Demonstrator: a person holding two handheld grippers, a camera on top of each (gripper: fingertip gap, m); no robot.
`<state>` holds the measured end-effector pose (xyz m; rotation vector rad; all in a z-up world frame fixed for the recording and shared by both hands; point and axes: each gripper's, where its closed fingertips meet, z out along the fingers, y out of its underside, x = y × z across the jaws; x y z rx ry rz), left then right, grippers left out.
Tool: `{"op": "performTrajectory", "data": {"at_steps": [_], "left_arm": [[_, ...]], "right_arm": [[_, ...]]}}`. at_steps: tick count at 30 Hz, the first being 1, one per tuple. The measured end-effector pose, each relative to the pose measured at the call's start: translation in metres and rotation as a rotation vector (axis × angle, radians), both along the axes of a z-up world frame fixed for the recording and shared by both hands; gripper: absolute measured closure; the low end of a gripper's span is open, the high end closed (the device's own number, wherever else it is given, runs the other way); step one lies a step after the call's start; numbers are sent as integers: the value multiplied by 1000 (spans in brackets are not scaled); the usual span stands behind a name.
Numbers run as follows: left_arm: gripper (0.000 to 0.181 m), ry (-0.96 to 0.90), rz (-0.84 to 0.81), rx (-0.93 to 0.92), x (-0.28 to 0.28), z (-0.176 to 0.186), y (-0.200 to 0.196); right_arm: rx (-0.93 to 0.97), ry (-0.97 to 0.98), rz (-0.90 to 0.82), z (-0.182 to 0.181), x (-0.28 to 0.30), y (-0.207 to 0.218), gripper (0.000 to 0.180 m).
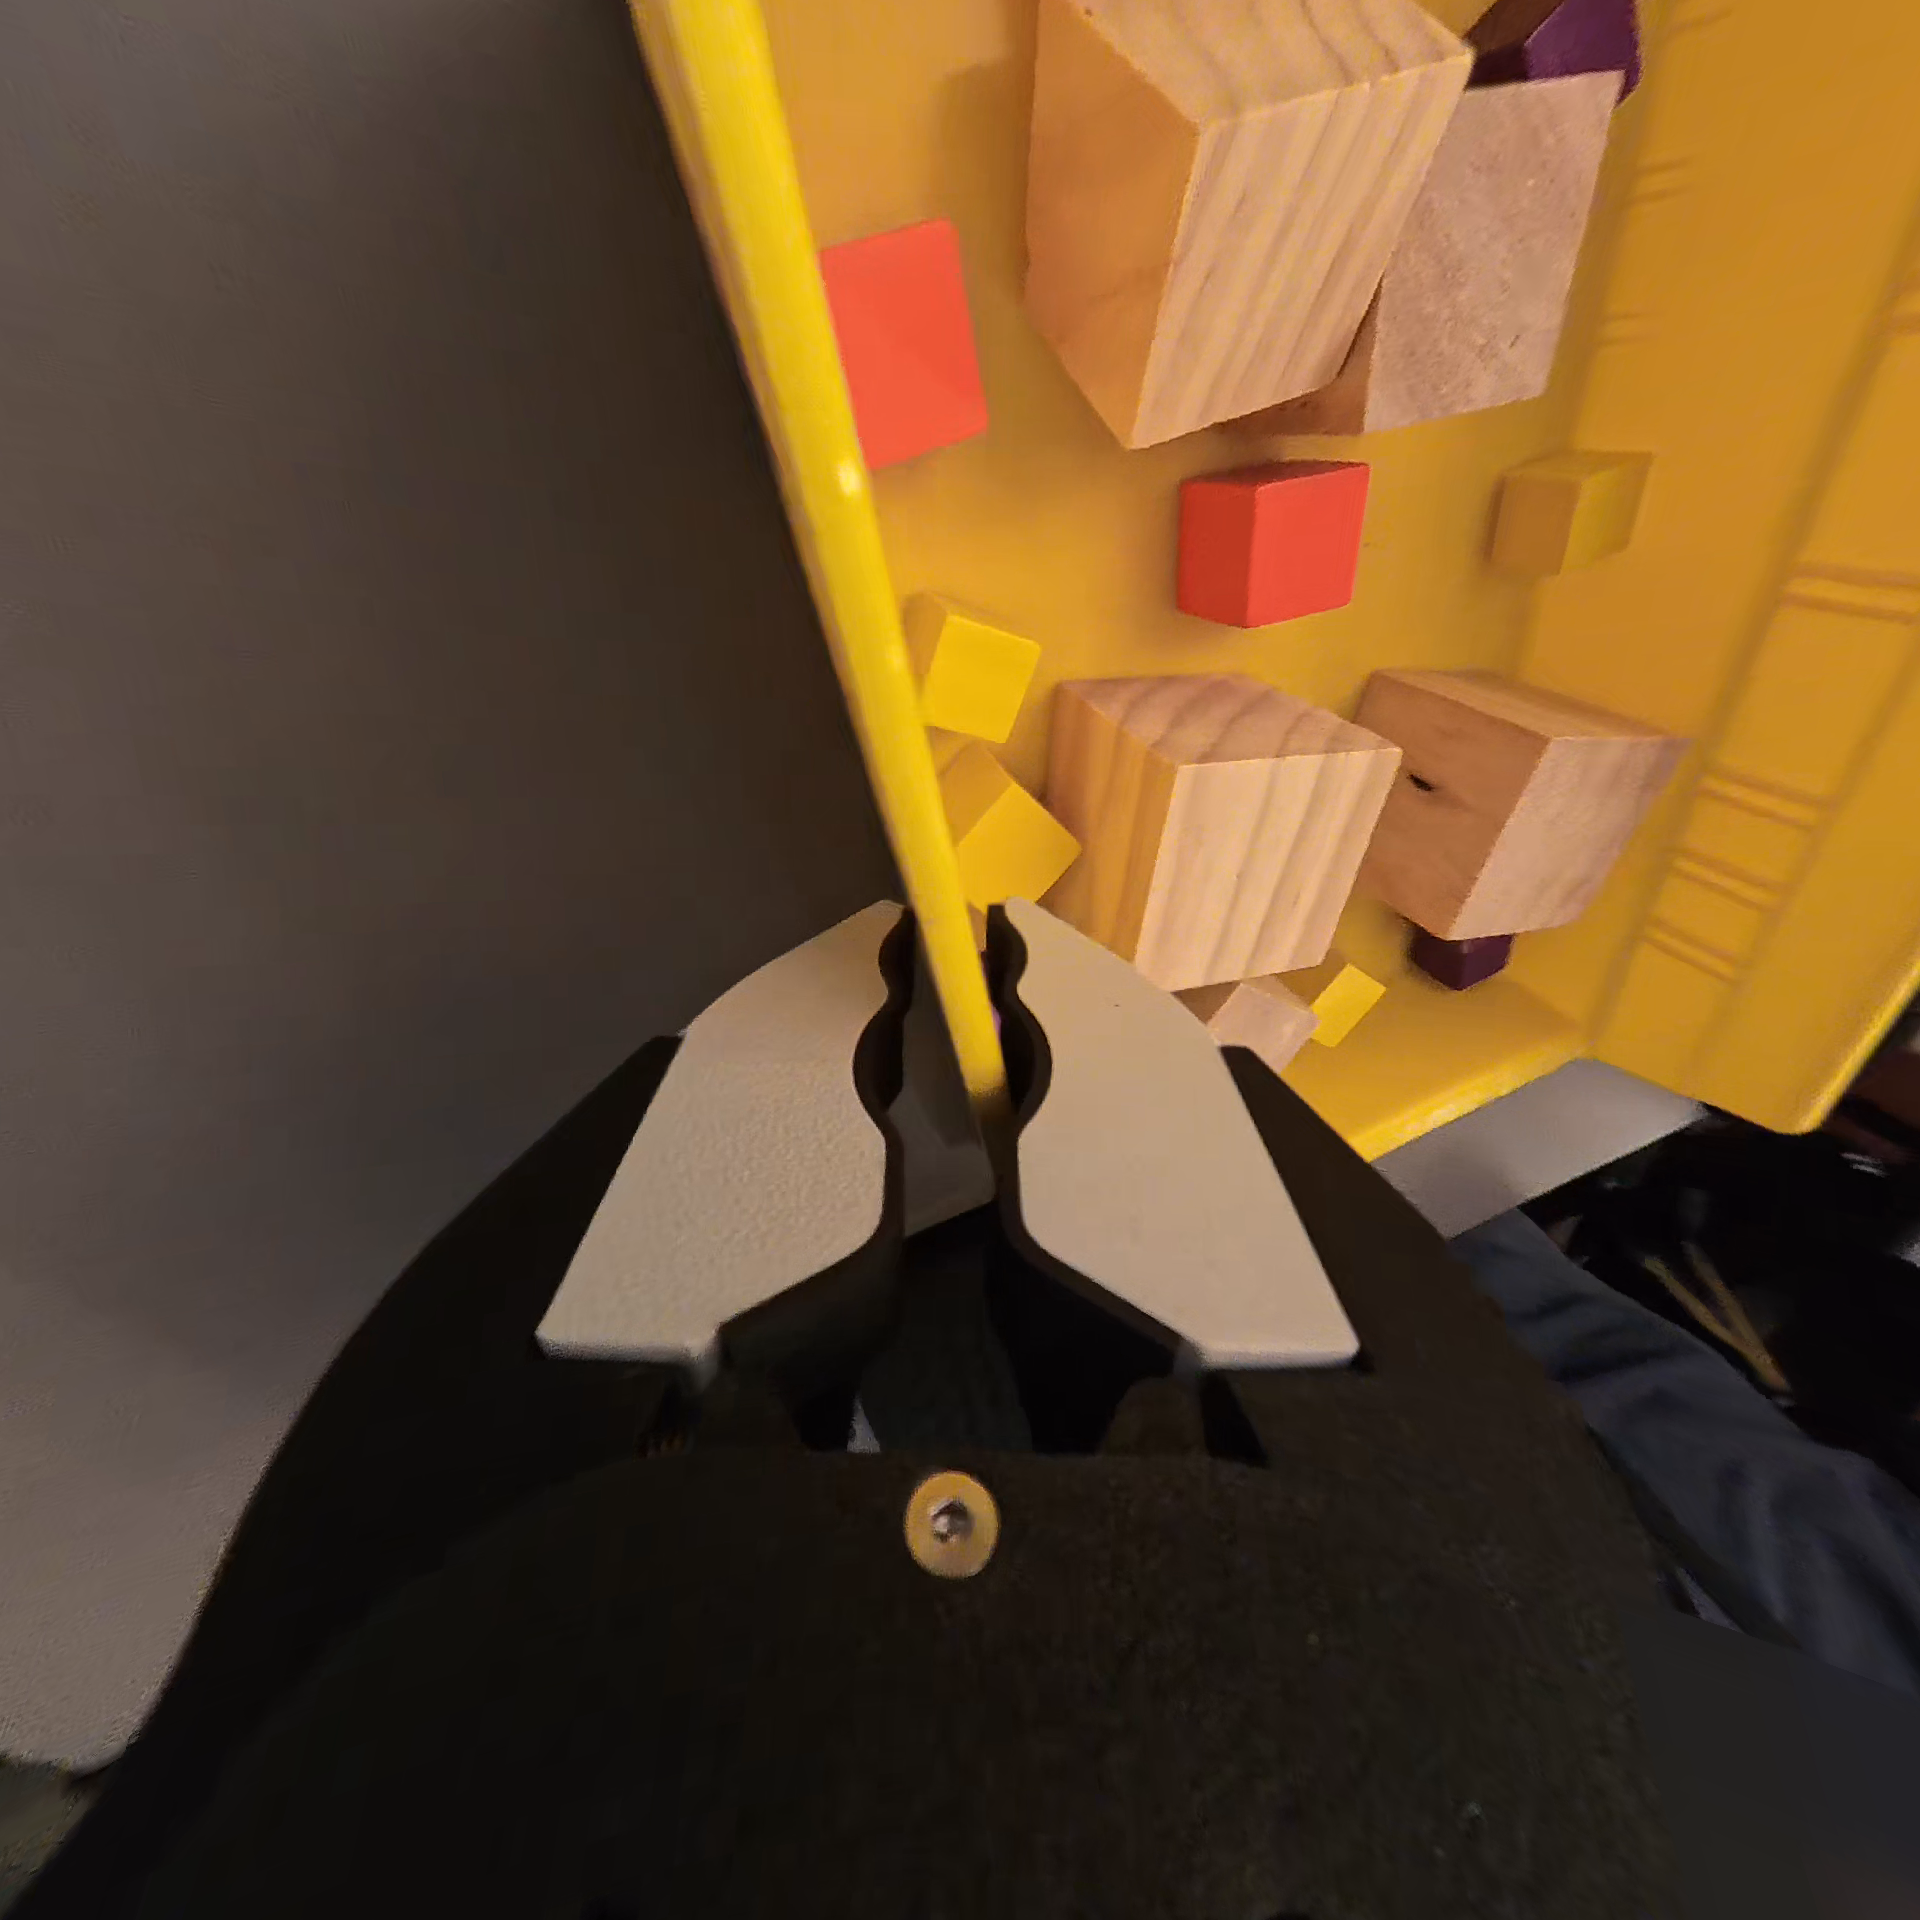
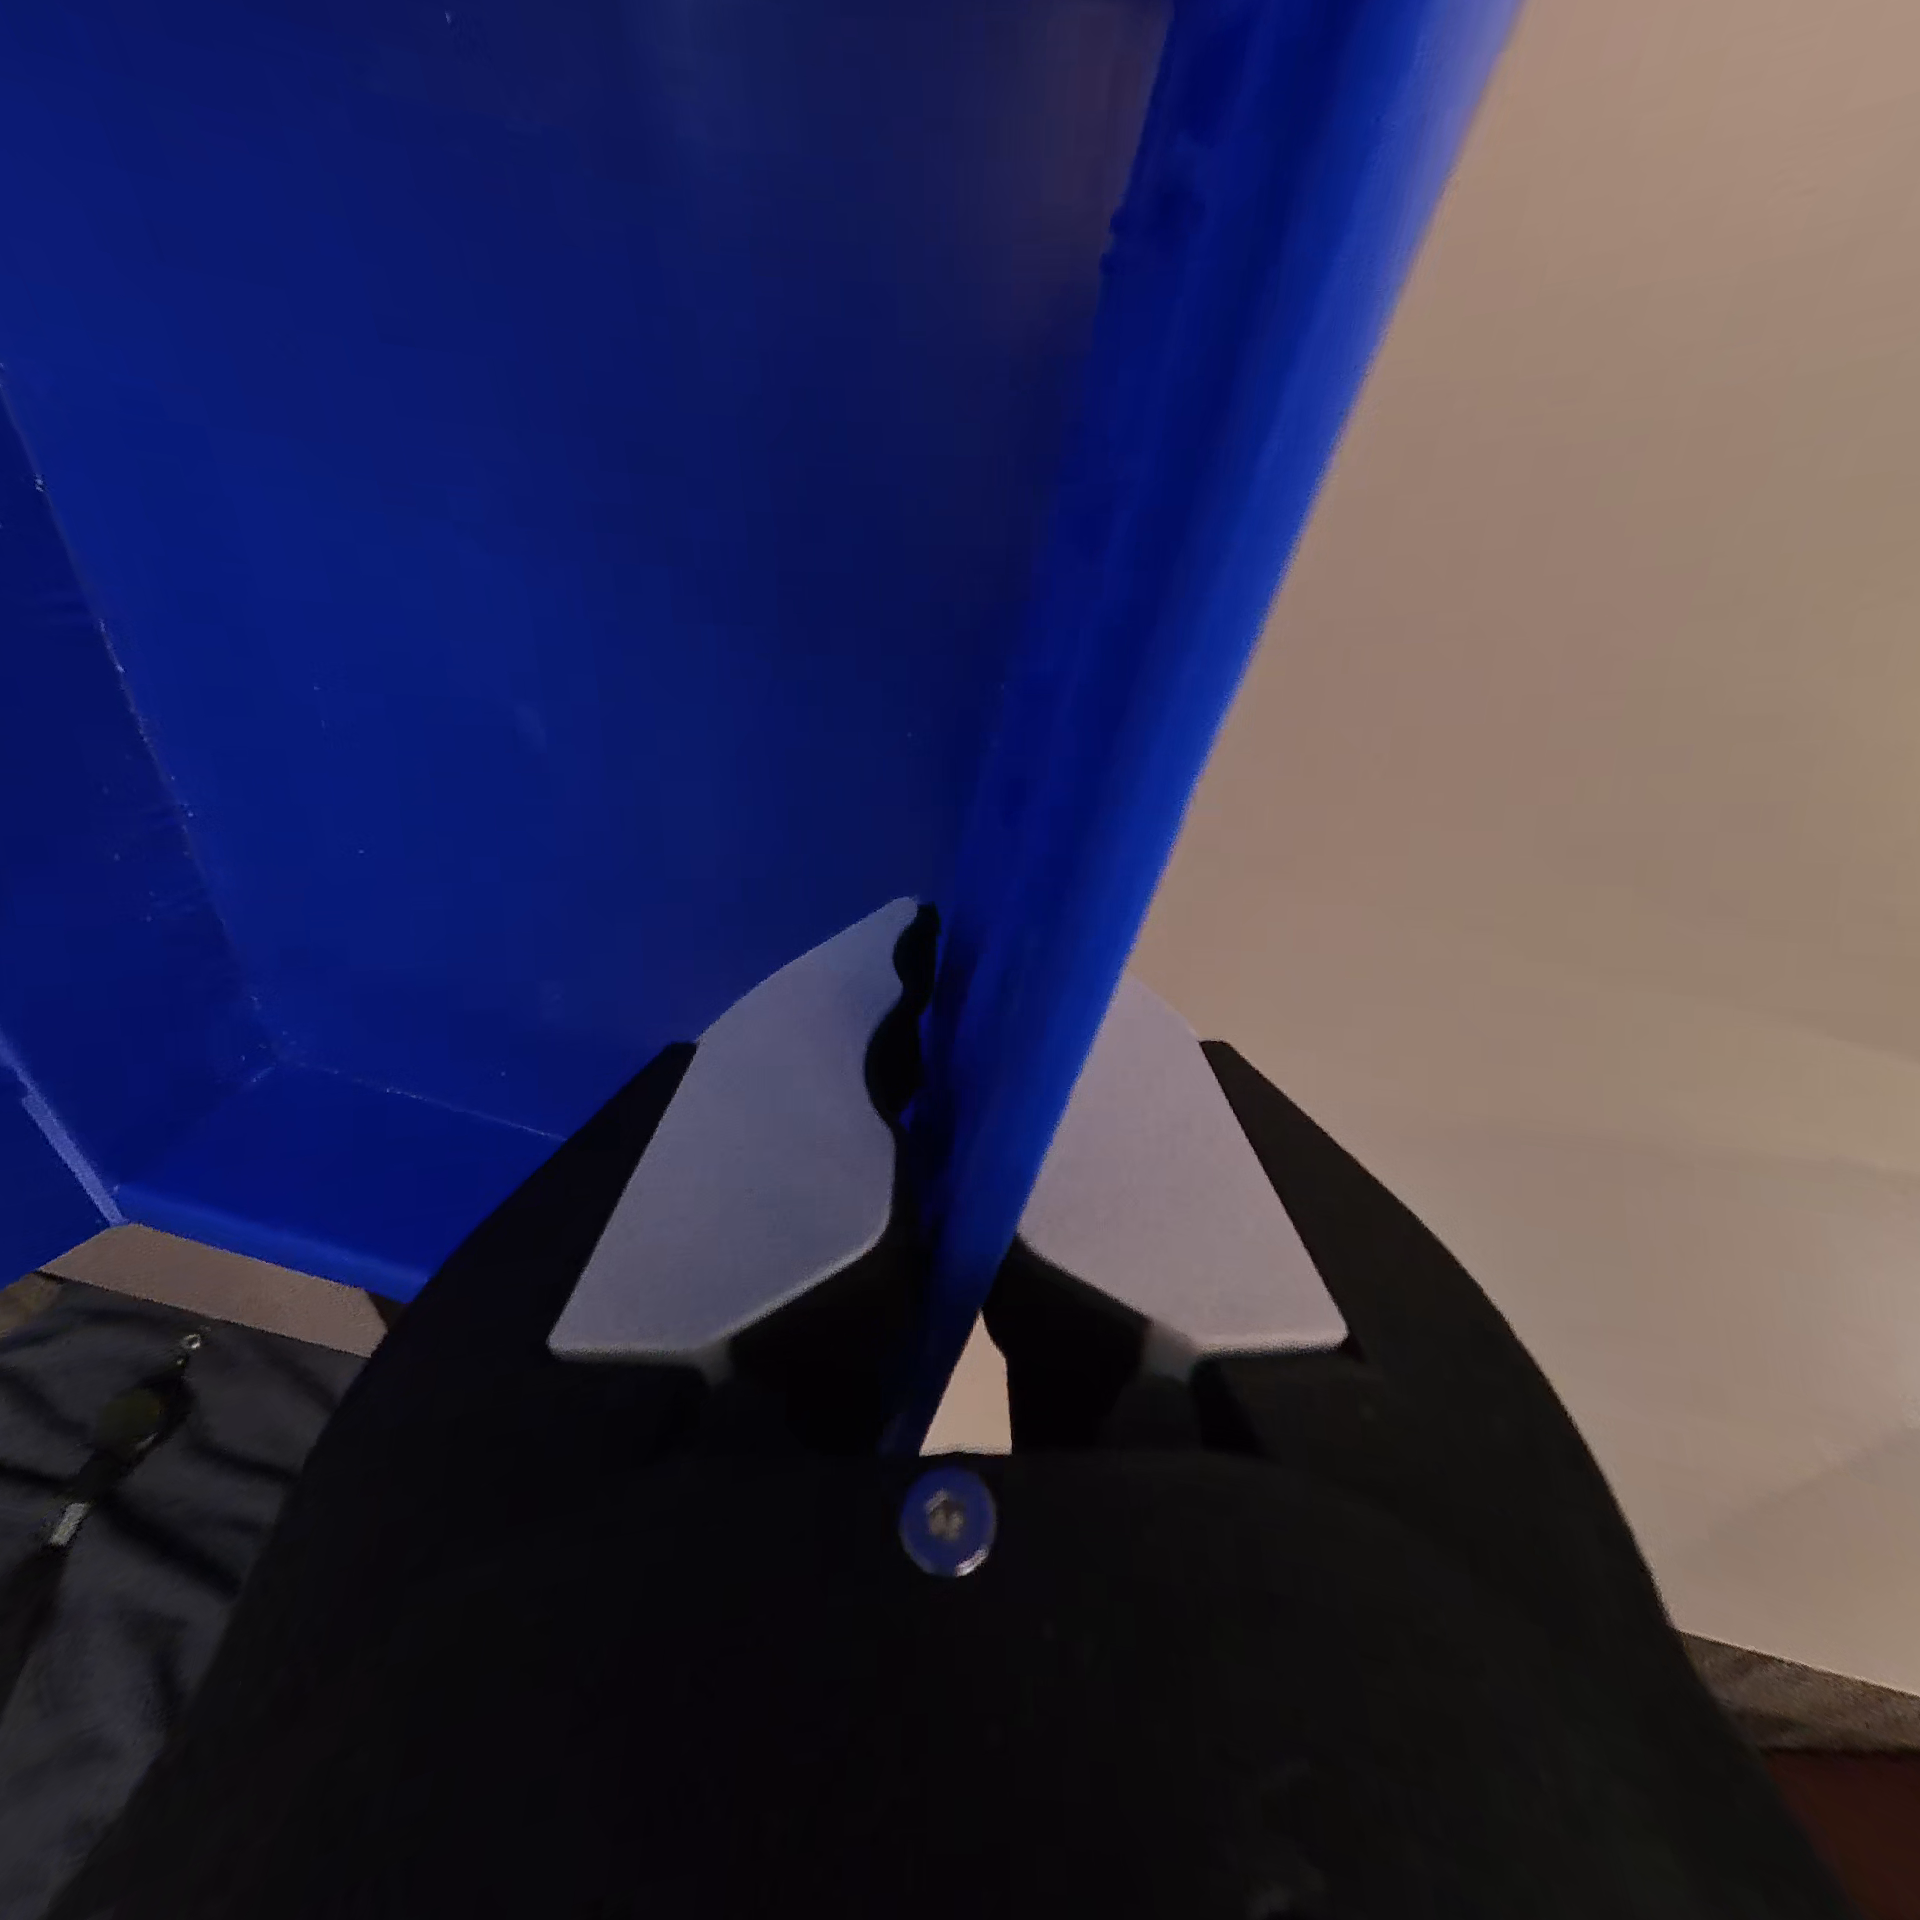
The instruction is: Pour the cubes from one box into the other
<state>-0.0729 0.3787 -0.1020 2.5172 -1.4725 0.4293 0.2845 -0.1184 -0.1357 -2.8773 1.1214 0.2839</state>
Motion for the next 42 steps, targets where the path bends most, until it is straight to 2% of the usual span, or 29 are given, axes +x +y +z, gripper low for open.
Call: {"op": "performTrajectory", "data": {"at_steps": [4, 10, 15, 18, 20, 23, 26, 28, 29, 31, 34, 39, 42], "left_arm": [[161, -88, 52, -107, -11, 1, 9], [158, -121, 55, -130, -22, 1, 15], [157, -115, 32, -129, -26, 1, 19], [157, -112, 16, -132, -26, 1, 20], [157, -116, 12, -140, -26, 1, 20], [156, -118, 5, -145, -27, 1, 21], [157, -112, 1, -140, -27, 1, 22], [157, -109, 4, -134, -27, 1, 22], [157, -108, 5, -130, -27, 1, 22], [157, -107, 9, -128, -27, 1, 23], [158, -108, 14, -128, -27, 1, 23], [159, -91, 12, -102, -27, 1, 27], [162, -67, 11, -64, -28, 1, 31]], "right_arm": [[-9, 16, -7, 0, -13, 15, 172], [-5, 29, -12, 2, -22, 27, 170], [18, -29, -80, 32, -8, 21, 151], [-15, -115, -92, 74, 6, 16, 149], [22, -212, -85, 112, 14, 30, 149], [247, -402, -50, 181, 16, 90, 149], [419, -726, -3, 247, 12, 152, 154], [527, -854, 78, 272, -10, 196, 155], [612, -839, 128, 275, -28, 223, 149], [723, -666, 197, 261, -72, 272, 139], [689, -430, 254, 215, -127, 326, 138], [554, -277, 299, 133, -190, 380, 136], [479, -181, 290, 97, -221, 396, 129]]}}
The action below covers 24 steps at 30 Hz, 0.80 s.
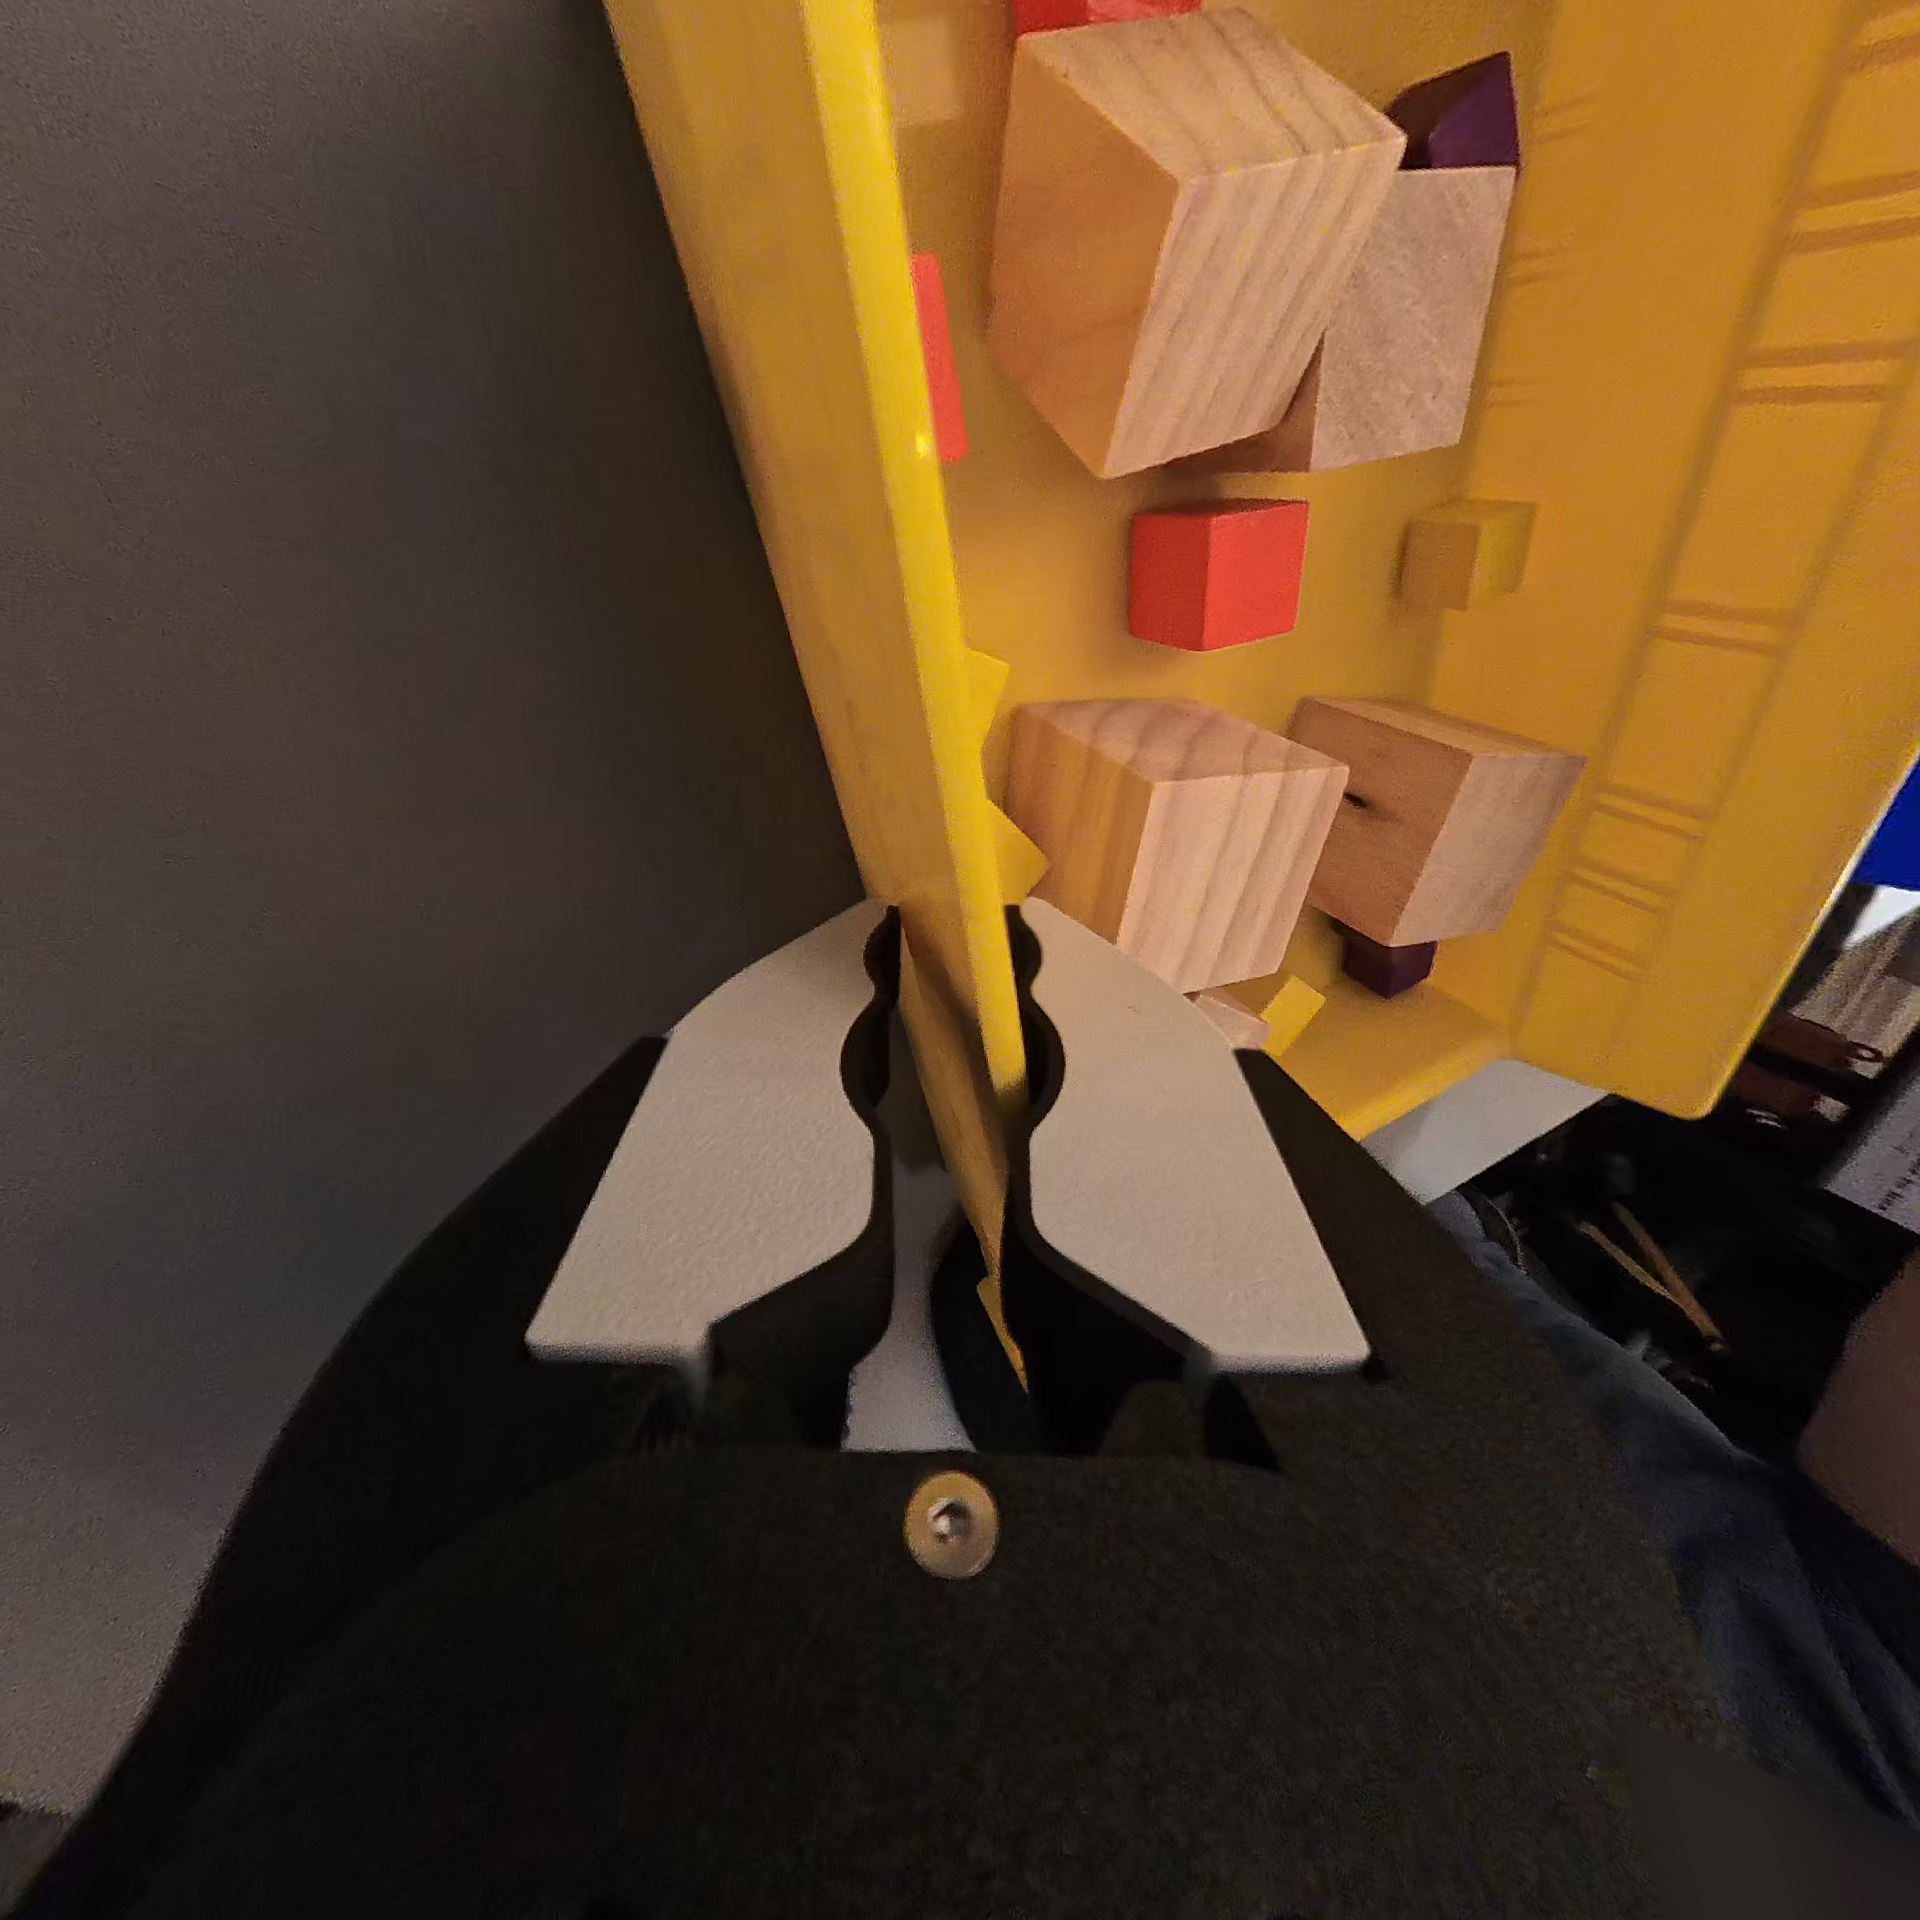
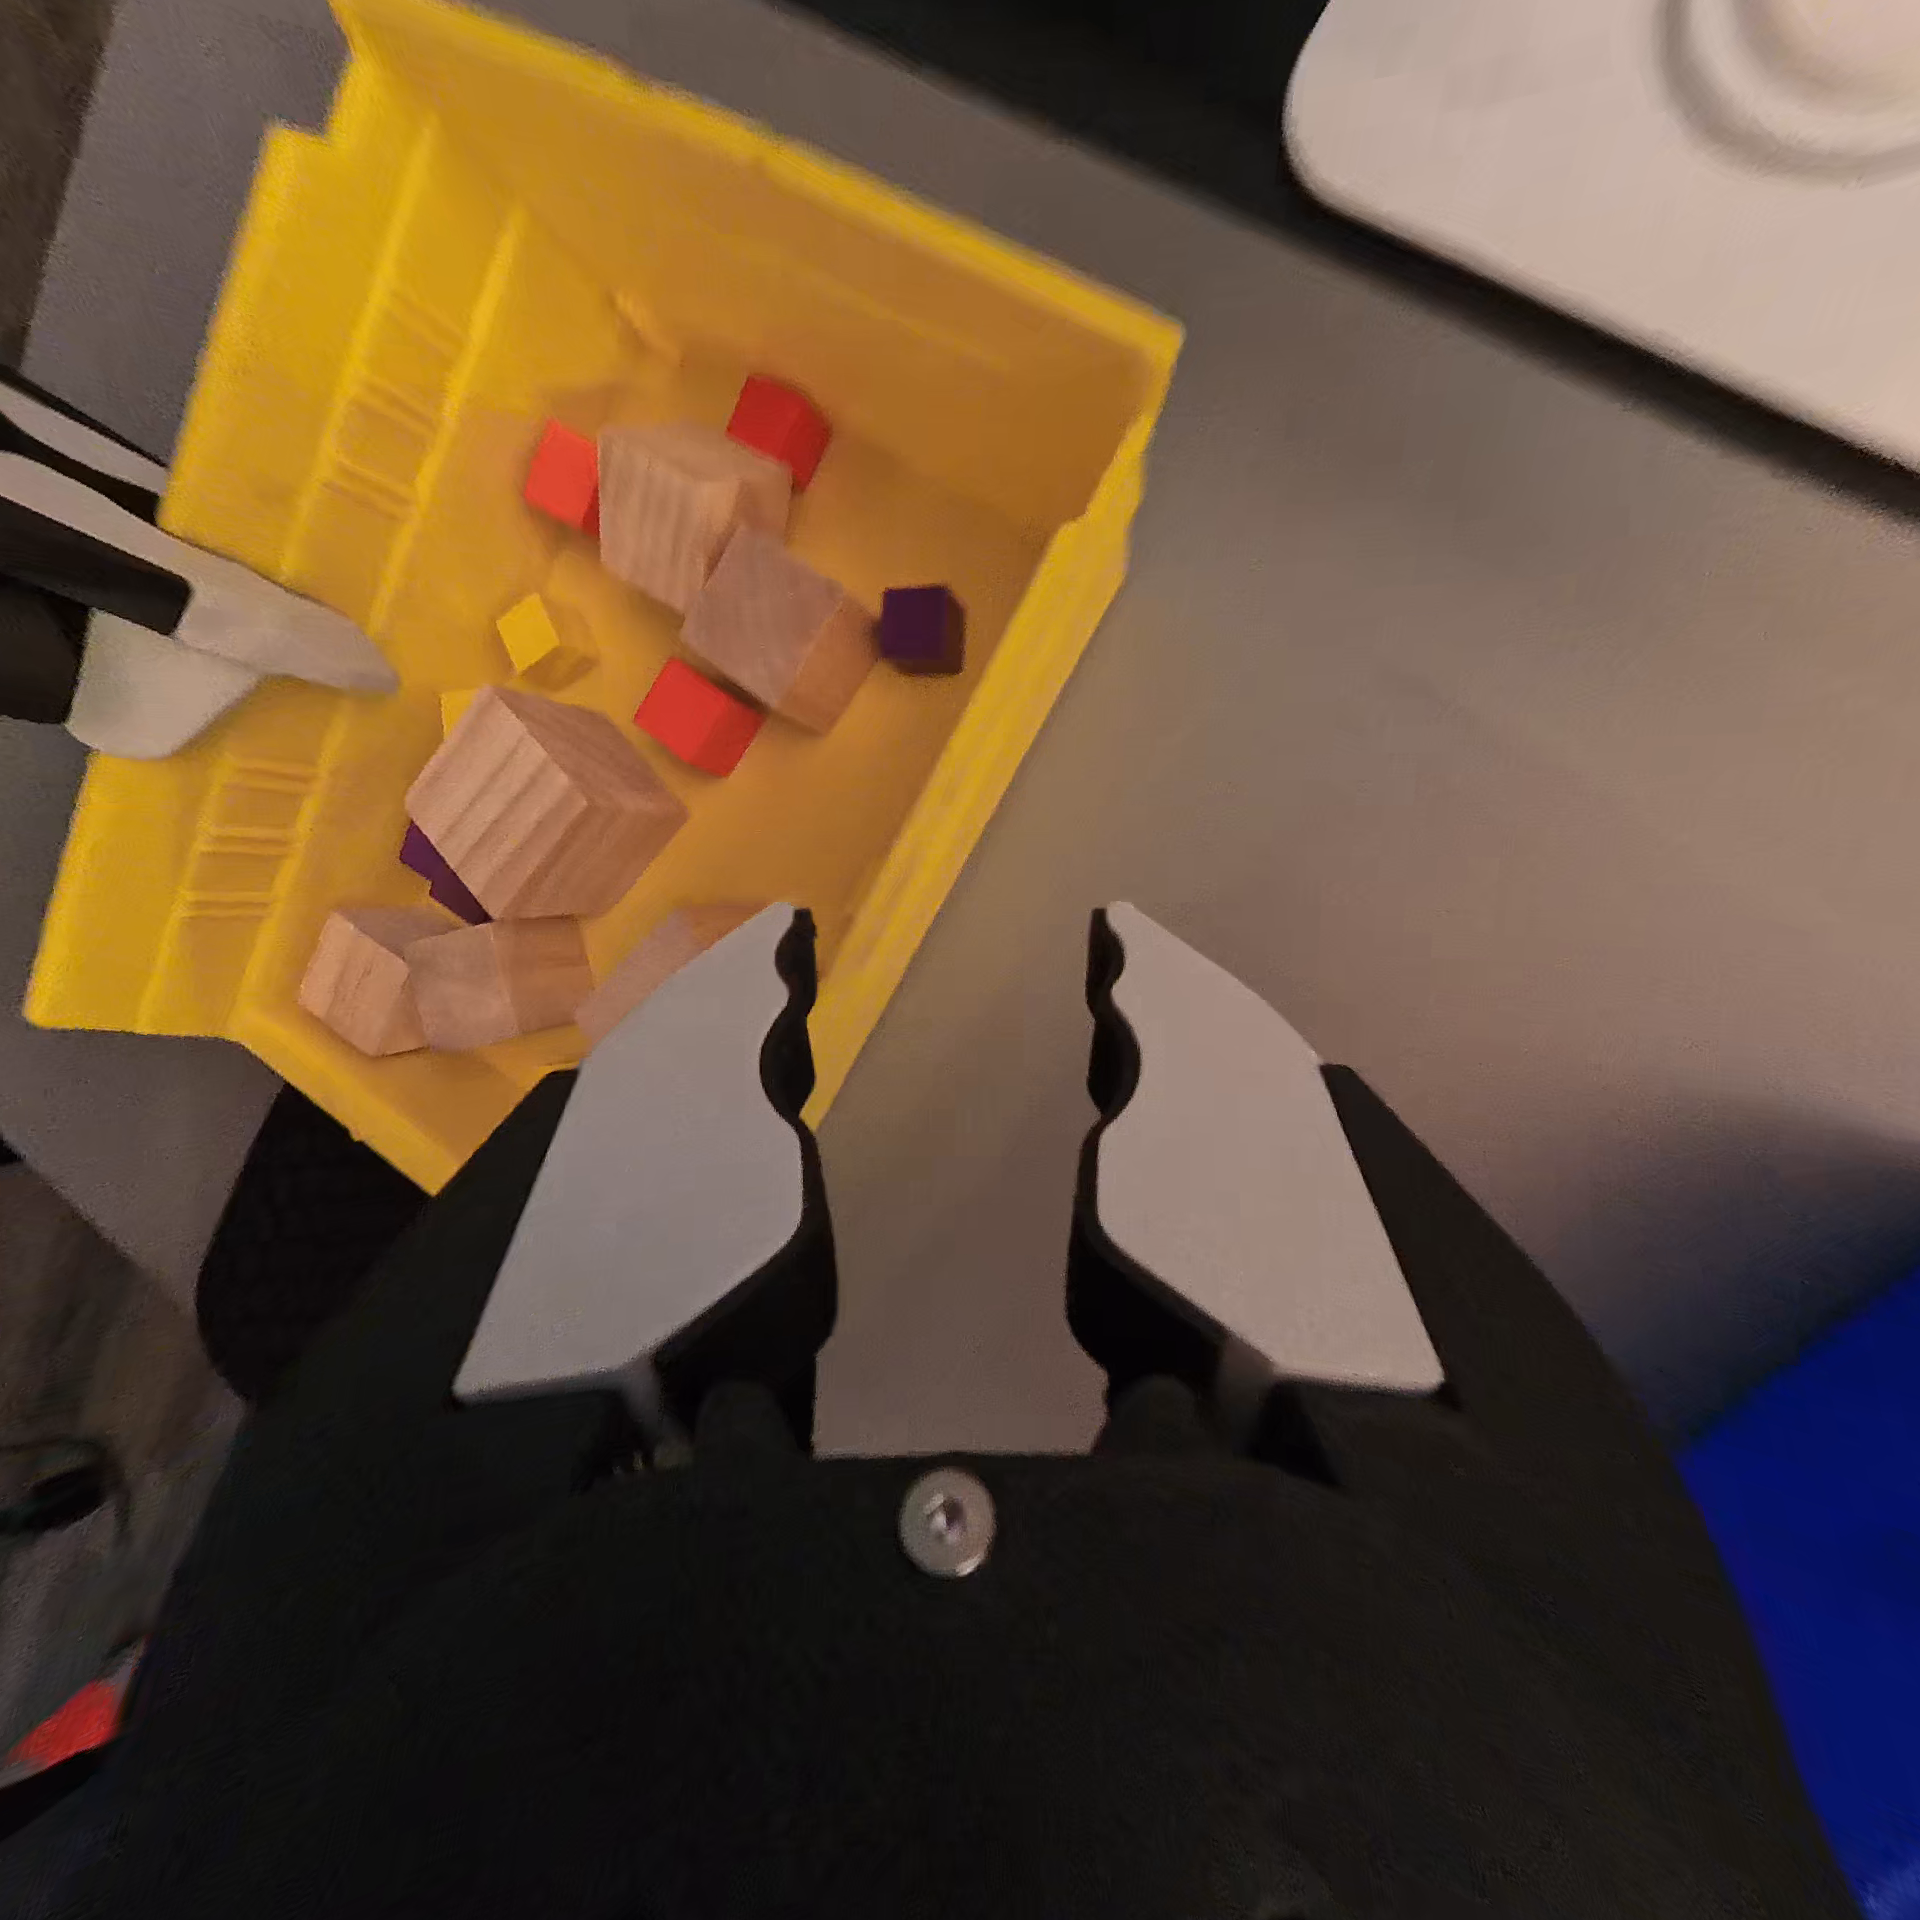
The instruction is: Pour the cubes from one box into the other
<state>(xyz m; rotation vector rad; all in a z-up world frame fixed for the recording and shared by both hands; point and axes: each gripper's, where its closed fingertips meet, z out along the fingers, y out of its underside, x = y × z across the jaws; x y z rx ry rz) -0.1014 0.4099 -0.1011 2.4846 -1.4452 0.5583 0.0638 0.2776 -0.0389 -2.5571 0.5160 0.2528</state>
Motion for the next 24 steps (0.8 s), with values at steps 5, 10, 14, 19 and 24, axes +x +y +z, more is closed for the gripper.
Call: {"op": "performTrajectory", "data": {"at_steps": [5, 10, 14, 19, 24], "left_arm": [[167, 56, 5, 69, -2, -1, 7], [168, 62, 90, 49, 0, 0, 8], [168, 54, 133, 44, 2, 0, 9], [174, 120, 118, 161, 0, -3, 13], [176, 225, 85, 280, -3, -4, 14]], "right_arm": [[-113, 159, -8, -36, -42, 7, 128], [-285, 65, -42, -62, -46, 1, 133], [-358, 39, -63, -78, -47, 2, 147], [-375, 46, -96, -80, -44, 6, 162], [-379, 118, -128, -90, -45, 7, 172]]}}
